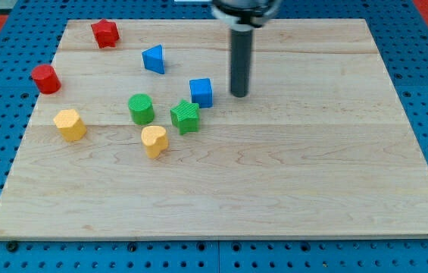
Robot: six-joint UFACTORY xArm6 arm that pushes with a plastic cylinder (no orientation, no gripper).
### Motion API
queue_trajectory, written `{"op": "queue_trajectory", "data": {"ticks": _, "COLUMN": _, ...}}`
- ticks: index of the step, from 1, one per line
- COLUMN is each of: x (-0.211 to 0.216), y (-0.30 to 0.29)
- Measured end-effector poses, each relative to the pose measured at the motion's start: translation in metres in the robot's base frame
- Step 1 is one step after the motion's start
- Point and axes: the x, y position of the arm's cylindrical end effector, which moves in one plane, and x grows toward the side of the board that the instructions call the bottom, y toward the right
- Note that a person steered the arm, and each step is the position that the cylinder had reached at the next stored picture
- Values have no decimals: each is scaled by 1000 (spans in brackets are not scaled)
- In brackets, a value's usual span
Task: Push yellow heart closer to the green circle
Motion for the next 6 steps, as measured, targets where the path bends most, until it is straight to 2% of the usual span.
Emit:
{"op": "queue_trajectory", "data": {"ticks": 1, "x": 66, "y": 41}}
{"op": "queue_trajectory", "data": {"ticks": 2, "x": 154, "y": 7}}
{"op": "queue_trajectory", "data": {"ticks": 3, "x": 182, "y": -69}}
{"op": "queue_trajectory", "data": {"ticks": 4, "x": 163, "y": -134}}
{"op": "queue_trajectory", "data": {"ticks": 5, "x": 132, "y": -139}}
{"op": "queue_trajectory", "data": {"ticks": 6, "x": 130, "y": -153}}
